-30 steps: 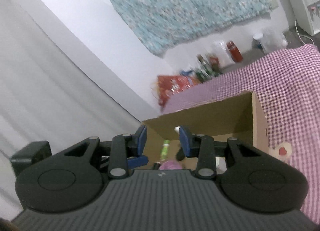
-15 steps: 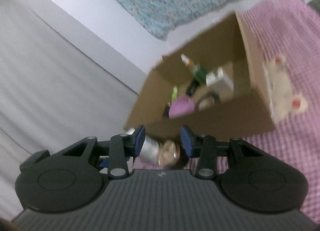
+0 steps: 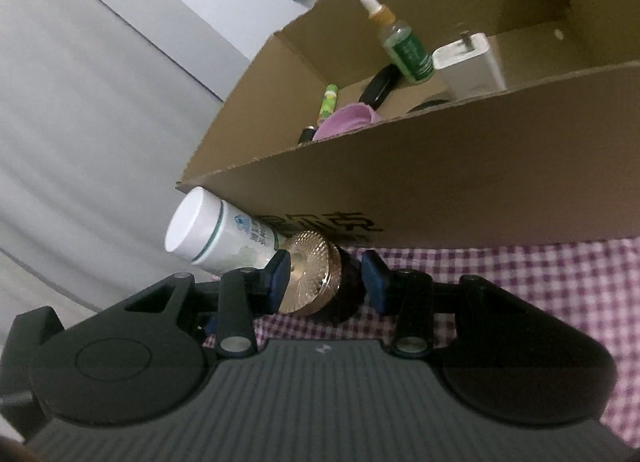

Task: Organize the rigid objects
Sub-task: 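Move the right gripper to the gold round tin, then grasp the gold round tin by its lid with the right gripper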

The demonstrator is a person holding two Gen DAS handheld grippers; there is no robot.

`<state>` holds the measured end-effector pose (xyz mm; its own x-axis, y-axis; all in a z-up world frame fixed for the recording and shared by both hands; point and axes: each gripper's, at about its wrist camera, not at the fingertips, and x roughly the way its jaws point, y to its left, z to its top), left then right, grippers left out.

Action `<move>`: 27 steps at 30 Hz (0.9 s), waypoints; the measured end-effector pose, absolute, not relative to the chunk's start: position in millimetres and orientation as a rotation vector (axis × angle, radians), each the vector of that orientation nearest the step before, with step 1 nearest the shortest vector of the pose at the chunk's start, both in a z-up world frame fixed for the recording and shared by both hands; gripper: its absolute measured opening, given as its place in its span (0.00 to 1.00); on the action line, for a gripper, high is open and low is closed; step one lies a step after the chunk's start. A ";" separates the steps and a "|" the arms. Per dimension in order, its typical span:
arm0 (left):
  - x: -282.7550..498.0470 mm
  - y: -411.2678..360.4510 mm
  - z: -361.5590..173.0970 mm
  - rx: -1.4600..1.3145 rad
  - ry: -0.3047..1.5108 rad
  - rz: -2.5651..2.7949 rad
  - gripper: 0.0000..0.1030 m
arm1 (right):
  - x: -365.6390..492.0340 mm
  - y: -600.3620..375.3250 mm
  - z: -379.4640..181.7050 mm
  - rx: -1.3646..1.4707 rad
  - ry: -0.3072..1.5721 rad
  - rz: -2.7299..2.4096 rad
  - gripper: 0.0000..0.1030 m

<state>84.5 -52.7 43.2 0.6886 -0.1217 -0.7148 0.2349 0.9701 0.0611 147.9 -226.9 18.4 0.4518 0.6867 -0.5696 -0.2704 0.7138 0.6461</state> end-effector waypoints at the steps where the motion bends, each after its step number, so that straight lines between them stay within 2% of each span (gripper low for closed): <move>1: 87.5 -52.5 41.6 0.148 0.786 -0.202 0.70 | 150.7 -225.5 17.8 0.509 0.928 0.621 0.39; 14: 89.6 -63.9 37.3 0.112 0.795 -0.260 0.67 | 150.4 -235.8 9.4 0.572 0.964 0.609 0.39; 27: 72.6 -97.4 35.2 0.126 0.823 -0.397 0.67 | 104.9 -282.1 11.1 0.586 0.943 0.498 0.40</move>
<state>72.6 -97.4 35.2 0.6114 -0.2952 -0.7342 0.3915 0.9191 -0.0436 104.9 -282.1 11.1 0.4984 0.6275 -0.5981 -0.1395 0.7390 0.6591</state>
